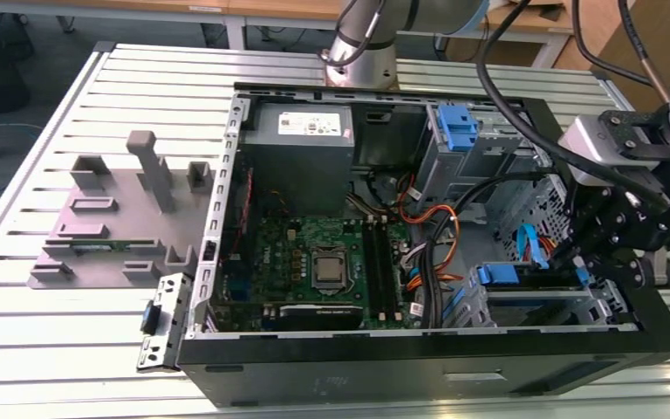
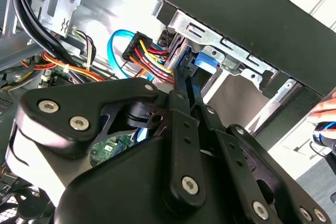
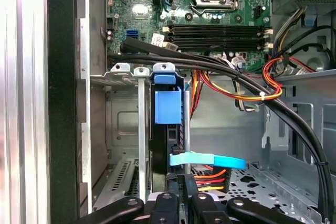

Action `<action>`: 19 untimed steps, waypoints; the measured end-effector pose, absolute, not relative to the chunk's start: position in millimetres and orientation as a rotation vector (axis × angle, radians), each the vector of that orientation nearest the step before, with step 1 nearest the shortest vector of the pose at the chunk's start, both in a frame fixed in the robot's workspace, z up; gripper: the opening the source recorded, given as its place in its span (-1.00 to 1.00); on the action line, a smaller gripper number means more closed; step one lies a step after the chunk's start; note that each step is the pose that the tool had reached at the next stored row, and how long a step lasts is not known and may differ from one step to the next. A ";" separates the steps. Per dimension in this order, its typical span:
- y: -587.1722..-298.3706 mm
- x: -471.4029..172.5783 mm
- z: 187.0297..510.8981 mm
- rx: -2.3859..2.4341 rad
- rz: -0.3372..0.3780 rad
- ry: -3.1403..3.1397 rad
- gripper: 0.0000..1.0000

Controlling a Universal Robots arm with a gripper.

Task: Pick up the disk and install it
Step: 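Insert the second disk wire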

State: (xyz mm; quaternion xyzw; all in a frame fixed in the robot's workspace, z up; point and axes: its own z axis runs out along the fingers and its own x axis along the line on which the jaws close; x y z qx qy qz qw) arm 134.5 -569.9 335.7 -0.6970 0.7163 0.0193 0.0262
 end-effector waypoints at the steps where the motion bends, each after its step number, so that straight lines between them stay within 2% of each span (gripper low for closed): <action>1: -569.9 134.4 335.6 -2.154 0.059 2.213 -0.68; 19: -573.9 134.5 336.6 -2.153 0.059 2.212 -0.68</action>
